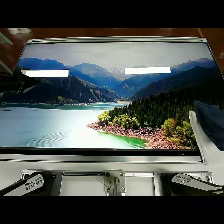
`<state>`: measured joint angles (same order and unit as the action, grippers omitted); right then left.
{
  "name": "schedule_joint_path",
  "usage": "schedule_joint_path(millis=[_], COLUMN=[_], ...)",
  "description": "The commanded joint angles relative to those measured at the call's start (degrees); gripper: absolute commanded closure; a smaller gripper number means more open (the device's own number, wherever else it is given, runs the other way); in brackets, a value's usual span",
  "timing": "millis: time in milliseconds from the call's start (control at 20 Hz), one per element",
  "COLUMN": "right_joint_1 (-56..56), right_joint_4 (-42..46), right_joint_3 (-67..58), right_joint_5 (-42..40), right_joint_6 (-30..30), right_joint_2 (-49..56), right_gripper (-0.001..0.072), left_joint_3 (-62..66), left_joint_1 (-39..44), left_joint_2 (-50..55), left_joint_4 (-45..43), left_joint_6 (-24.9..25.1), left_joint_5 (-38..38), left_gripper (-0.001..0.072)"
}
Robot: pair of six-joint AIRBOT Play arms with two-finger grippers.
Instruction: Fold the shirts.
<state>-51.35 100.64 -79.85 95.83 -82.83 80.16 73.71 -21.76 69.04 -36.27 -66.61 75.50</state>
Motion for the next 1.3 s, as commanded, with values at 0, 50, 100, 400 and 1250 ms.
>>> schedule_joint_path(millis=[0,50,100,400,1250], right_joint_1=[-0.02,-0.02,-0.02,0.04,40.63], right_joint_4=[5.25,6.45,7.04,8.13,-15.15], right_joint_3=[5.18,5.77,6.1,6.1,-12.26], right_joint_5=[-3.63,-4.83,-6.12,-6.12,-9.94], right_joint_6=[0.22,0.22,0.11,1.7,-5.11], right_joint_2=[-0.02,-0.02,-0.02,0.02,1.97], right_gripper=[0.0648,0.0647,0.0647,0.0048,0.0037], left_joint_3=[0.02,0.02,0.02,0.02,0.5], left_joint_1=[0.0,0.0,0.0,0.0,40.04], left_joint_2=[0.2,0.2,0.17,0.2,9.57], left_joint_4=[0.02,0.02,0.04,-0.11,-48.59], left_joint_6=[-0.42,-1.16,-1.66,-1.62,-24.35], left_joint_5=[0.0,0.0,0.0,-0.48,-2.23], left_gripper=[0.0667,0.0667,0.0667,0.0667,0.0123])
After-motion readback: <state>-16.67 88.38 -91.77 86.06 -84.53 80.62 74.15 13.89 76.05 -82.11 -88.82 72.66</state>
